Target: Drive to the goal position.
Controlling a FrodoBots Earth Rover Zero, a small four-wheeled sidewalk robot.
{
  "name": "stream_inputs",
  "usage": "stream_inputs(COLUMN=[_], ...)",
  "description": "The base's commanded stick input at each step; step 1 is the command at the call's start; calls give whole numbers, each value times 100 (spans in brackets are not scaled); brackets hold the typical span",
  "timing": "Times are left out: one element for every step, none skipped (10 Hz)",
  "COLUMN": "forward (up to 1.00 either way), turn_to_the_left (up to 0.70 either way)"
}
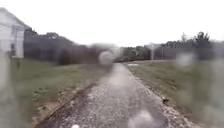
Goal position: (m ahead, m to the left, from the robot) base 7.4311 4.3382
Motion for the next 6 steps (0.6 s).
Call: stream_inputs(forward=[70, 70, 70, 70, 70, 70], turn_to_the_left=[0, 0, 0, 0, 0, 0])
